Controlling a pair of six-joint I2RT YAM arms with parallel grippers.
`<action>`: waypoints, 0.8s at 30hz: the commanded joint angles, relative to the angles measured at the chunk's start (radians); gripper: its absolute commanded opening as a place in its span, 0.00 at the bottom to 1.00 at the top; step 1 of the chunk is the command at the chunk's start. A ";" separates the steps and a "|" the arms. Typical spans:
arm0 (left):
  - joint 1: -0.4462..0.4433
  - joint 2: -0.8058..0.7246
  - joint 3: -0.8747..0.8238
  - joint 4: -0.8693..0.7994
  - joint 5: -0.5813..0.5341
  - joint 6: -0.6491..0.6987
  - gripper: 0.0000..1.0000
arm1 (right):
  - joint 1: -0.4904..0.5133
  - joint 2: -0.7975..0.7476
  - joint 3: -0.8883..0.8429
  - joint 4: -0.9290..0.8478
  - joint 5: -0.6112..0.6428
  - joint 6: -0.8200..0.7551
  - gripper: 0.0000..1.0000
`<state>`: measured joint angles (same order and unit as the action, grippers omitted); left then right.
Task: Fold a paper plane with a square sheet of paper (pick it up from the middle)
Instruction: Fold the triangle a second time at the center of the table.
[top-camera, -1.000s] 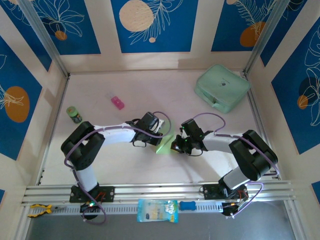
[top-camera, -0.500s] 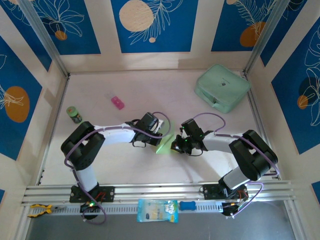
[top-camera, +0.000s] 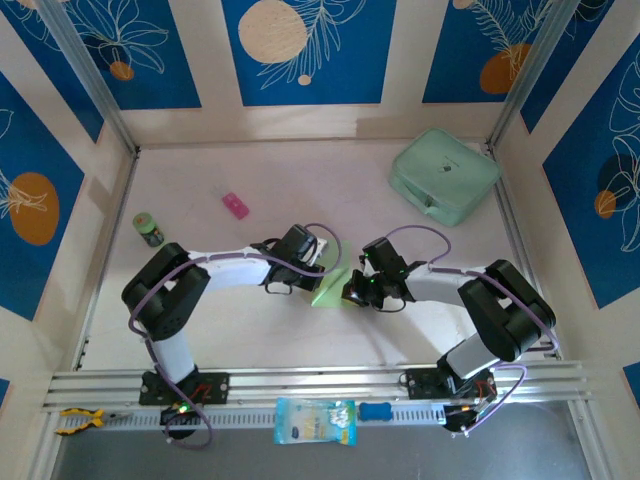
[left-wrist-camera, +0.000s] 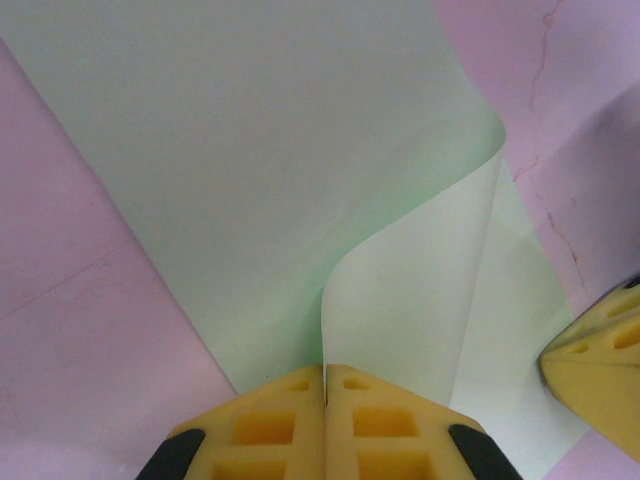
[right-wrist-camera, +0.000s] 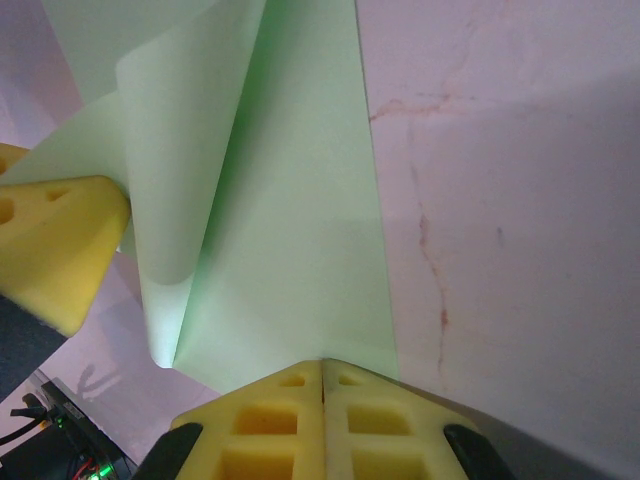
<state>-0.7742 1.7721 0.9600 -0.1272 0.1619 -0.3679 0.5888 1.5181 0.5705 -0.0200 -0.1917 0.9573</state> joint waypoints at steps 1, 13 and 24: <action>0.011 0.003 -0.012 0.008 -0.007 0.004 0.00 | -0.005 0.013 0.012 -0.060 -0.019 -0.016 0.03; 0.012 0.029 0.000 0.009 0.008 0.016 0.00 | -0.009 0.013 0.017 -0.073 -0.025 -0.023 0.03; 0.011 0.046 -0.003 0.011 0.021 0.026 0.00 | -0.020 0.010 0.019 -0.085 -0.026 -0.029 0.04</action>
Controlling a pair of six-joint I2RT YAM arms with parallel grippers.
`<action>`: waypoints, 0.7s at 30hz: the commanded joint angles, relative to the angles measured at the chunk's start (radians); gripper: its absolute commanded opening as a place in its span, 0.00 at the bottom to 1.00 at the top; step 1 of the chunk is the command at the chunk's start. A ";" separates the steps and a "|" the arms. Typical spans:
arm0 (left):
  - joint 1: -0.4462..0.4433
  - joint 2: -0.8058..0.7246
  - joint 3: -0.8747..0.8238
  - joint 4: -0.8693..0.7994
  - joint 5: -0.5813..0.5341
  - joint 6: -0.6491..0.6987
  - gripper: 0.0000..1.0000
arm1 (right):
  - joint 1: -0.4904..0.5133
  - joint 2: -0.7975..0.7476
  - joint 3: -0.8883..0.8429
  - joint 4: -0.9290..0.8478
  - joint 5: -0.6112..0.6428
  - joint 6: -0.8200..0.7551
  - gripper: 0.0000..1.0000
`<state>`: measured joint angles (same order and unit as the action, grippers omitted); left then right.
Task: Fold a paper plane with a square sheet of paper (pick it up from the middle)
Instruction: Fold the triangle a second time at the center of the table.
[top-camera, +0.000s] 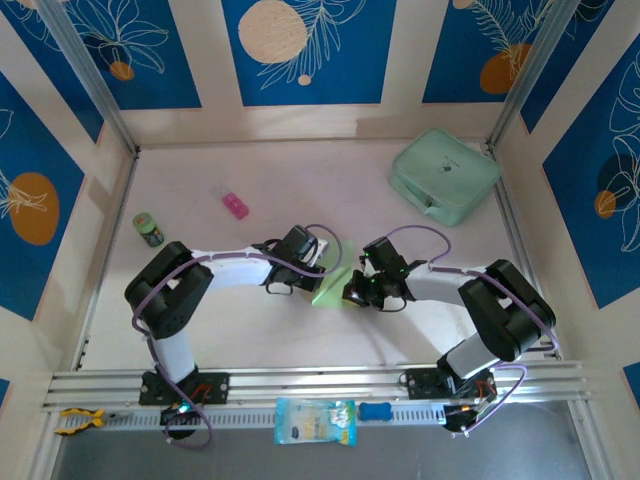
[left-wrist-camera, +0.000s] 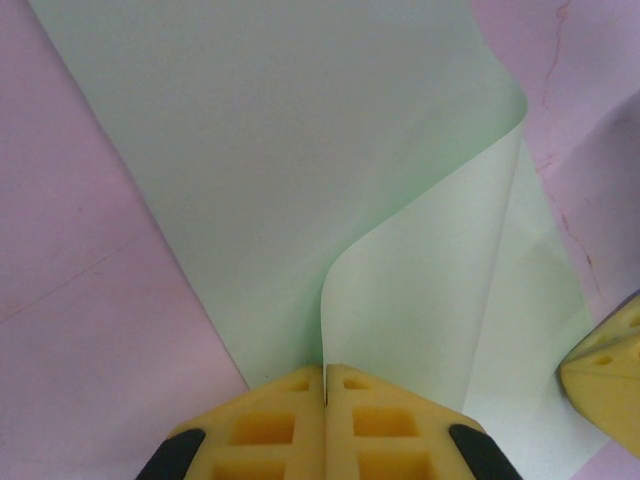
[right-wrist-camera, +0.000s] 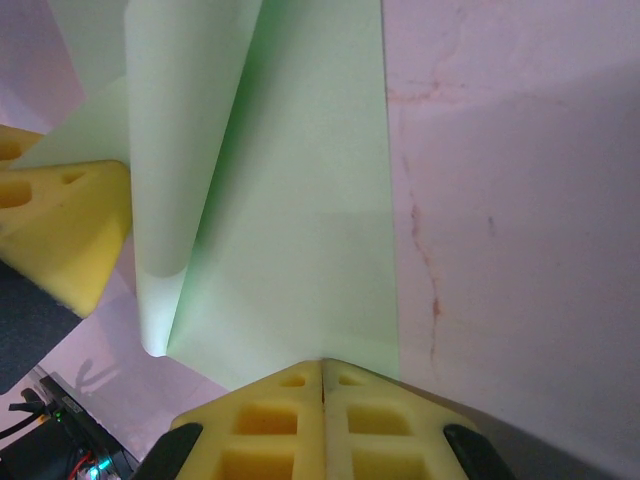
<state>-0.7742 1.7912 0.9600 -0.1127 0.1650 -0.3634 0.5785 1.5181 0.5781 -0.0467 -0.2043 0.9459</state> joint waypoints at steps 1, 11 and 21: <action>0.010 0.027 -0.003 -0.003 0.017 0.023 0.00 | -0.014 0.007 0.008 -0.057 -0.015 -0.019 0.04; 0.012 0.028 -0.007 -0.006 0.027 0.030 0.00 | -0.052 -0.049 0.028 0.049 -0.089 -0.005 0.08; 0.012 0.037 -0.004 -0.001 0.028 0.029 0.00 | -0.038 0.075 0.100 0.192 -0.071 0.113 0.00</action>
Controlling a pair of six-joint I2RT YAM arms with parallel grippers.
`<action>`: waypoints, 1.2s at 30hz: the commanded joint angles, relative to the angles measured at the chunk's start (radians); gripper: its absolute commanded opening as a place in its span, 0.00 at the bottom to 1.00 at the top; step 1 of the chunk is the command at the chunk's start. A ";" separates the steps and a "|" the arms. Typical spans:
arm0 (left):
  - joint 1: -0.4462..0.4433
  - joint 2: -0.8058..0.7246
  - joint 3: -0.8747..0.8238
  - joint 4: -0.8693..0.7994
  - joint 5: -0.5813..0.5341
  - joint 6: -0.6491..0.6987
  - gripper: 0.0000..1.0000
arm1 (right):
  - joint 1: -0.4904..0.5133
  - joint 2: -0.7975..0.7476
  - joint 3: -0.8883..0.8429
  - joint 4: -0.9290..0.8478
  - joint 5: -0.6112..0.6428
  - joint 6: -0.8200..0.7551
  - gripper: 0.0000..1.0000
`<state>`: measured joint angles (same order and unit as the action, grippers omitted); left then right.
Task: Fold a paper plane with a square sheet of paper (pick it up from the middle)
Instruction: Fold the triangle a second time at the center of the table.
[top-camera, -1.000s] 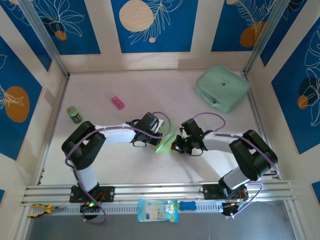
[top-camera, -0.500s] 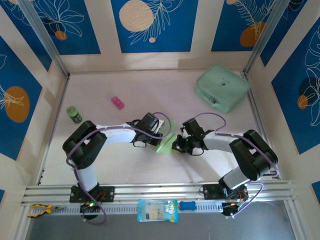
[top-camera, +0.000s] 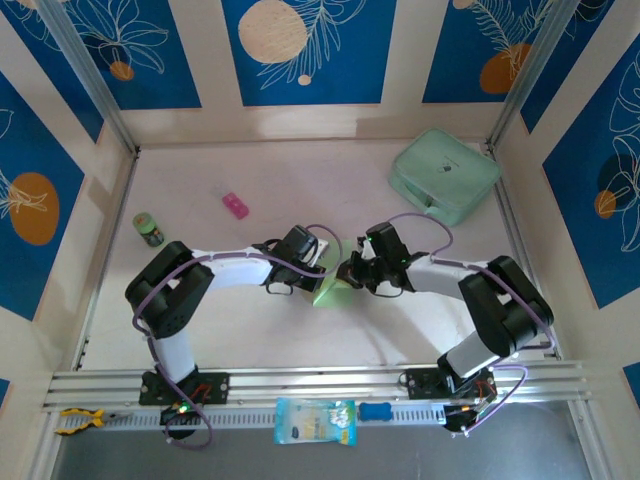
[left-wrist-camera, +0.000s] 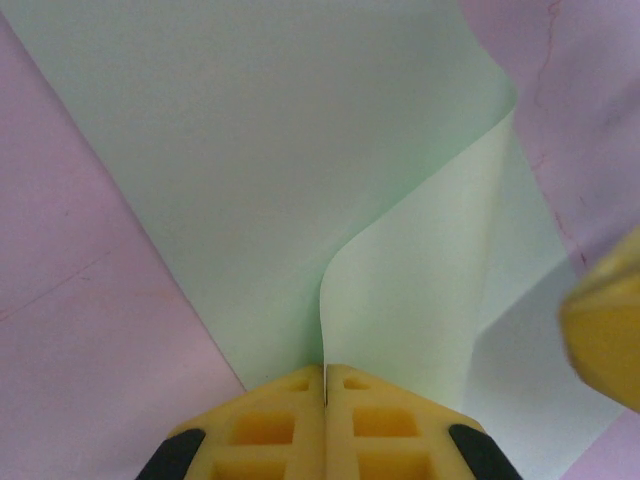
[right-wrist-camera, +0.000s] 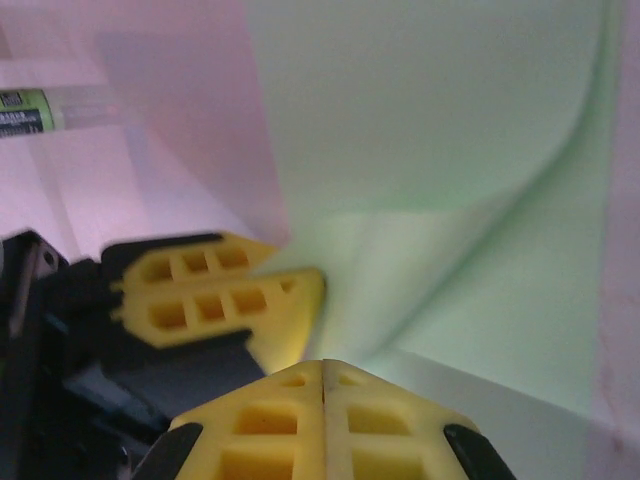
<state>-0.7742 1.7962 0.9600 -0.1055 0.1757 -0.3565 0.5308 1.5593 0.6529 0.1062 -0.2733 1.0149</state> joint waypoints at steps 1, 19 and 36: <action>0.011 0.036 -0.002 -0.008 0.019 0.022 0.00 | 0.015 0.048 0.037 0.037 0.009 0.046 0.00; 0.011 0.045 0.003 -0.015 0.020 0.027 0.00 | 0.017 0.147 -0.035 0.110 0.030 0.078 0.00; 0.013 0.056 0.013 -0.038 0.025 0.027 0.00 | -0.055 0.126 0.006 0.093 -0.003 0.027 0.00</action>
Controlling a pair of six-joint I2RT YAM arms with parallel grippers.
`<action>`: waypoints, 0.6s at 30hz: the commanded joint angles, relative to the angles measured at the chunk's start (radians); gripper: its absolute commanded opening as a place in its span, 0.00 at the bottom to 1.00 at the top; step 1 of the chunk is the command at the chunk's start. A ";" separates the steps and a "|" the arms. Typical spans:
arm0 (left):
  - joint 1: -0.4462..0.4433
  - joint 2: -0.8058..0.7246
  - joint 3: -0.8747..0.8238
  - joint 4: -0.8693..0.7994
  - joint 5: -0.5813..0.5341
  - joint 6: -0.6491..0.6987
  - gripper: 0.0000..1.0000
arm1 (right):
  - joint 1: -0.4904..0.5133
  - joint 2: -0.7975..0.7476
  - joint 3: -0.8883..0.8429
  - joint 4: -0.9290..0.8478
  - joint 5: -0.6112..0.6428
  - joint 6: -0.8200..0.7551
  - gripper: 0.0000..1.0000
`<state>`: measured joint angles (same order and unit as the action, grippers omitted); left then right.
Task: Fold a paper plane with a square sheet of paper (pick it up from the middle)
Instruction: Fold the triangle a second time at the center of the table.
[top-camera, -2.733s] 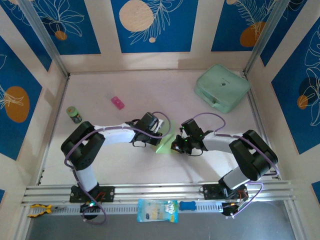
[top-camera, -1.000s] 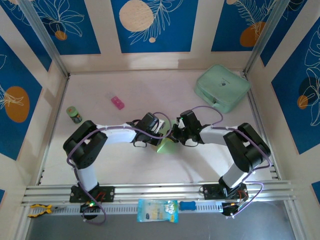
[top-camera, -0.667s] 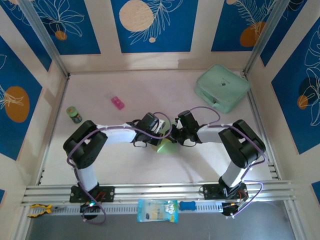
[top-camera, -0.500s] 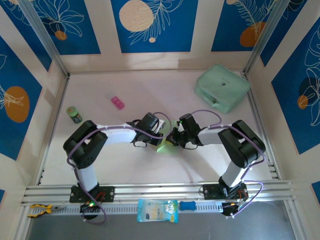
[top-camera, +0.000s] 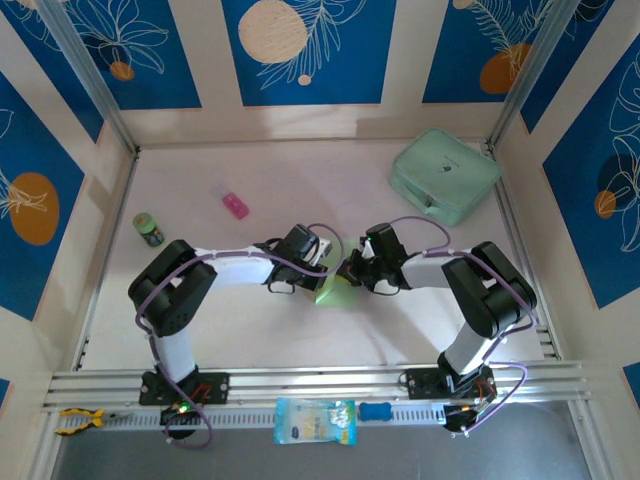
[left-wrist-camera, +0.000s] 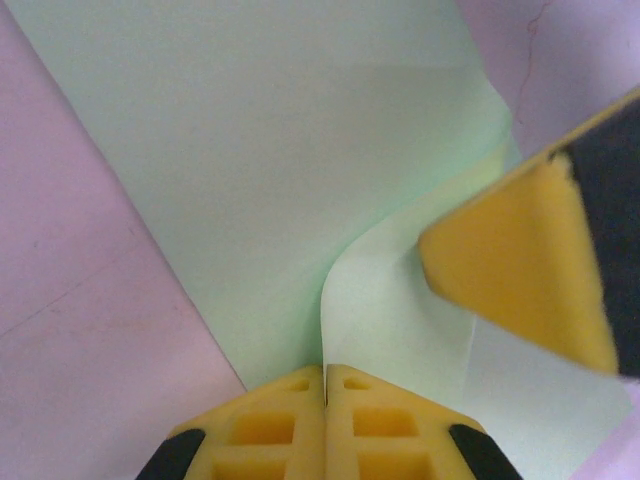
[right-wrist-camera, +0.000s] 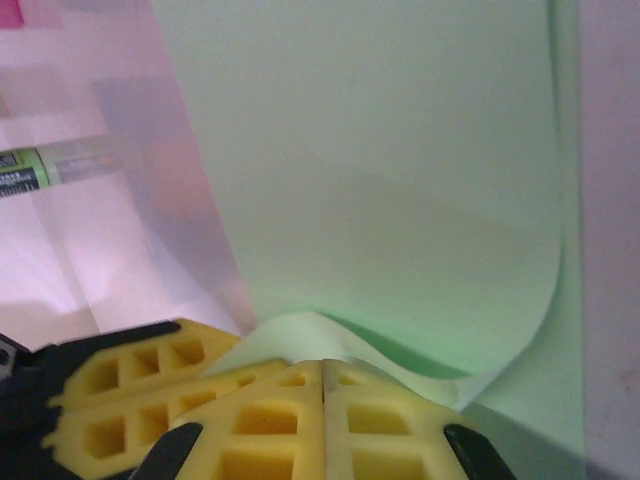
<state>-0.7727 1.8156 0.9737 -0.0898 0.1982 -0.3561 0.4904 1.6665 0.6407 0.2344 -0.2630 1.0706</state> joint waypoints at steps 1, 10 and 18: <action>0.010 0.037 0.001 -0.054 0.001 0.027 0.00 | -0.017 0.031 0.011 -0.034 -0.008 -0.026 0.00; 0.009 0.040 0.000 -0.060 0.001 0.028 0.00 | -0.045 0.058 -0.081 0.049 -0.007 -0.003 0.00; 0.010 0.040 0.001 -0.064 0.001 0.028 0.00 | -0.098 -0.011 -0.052 0.059 -0.057 -0.065 0.00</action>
<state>-0.7723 1.8175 0.9756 -0.0898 0.2012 -0.3561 0.4095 1.6764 0.5926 0.3206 -0.2970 1.0458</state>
